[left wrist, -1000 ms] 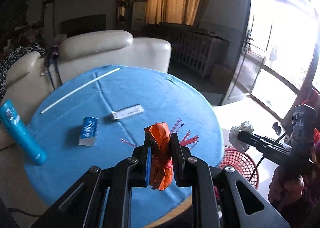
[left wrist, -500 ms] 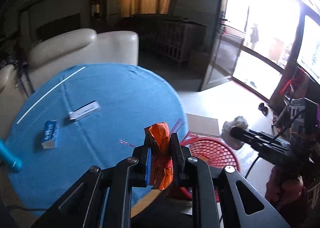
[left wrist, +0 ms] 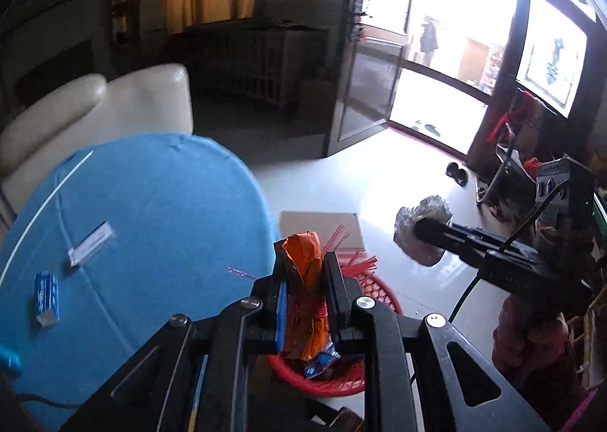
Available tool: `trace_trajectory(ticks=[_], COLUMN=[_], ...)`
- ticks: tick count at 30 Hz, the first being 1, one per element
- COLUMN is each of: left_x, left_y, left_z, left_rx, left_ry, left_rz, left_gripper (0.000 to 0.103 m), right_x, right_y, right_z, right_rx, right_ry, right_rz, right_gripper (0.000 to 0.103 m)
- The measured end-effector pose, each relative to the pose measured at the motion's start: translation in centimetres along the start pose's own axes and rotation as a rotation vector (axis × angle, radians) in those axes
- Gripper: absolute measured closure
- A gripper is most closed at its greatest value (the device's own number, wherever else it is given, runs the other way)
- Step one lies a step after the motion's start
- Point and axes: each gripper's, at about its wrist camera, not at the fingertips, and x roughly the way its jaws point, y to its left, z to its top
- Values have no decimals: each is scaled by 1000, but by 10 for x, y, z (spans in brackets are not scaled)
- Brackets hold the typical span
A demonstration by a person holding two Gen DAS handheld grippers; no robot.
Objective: Collect trash
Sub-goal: 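Carry the orange wrapper and white tissue to the red basket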
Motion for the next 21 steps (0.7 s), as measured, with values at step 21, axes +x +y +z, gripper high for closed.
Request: trace_trajectory(ticks=[21], left_x=[17], left_y=[-26], left_z=[-28], left_rx=[-5], left_ry=[29], left_rz=[-54], left_gripper=[84], right_x=[-7], right_y=[-6], right_z=[6], right_rx=[11], right_ry=[10], right_rz=[4], right_gripper=[75])
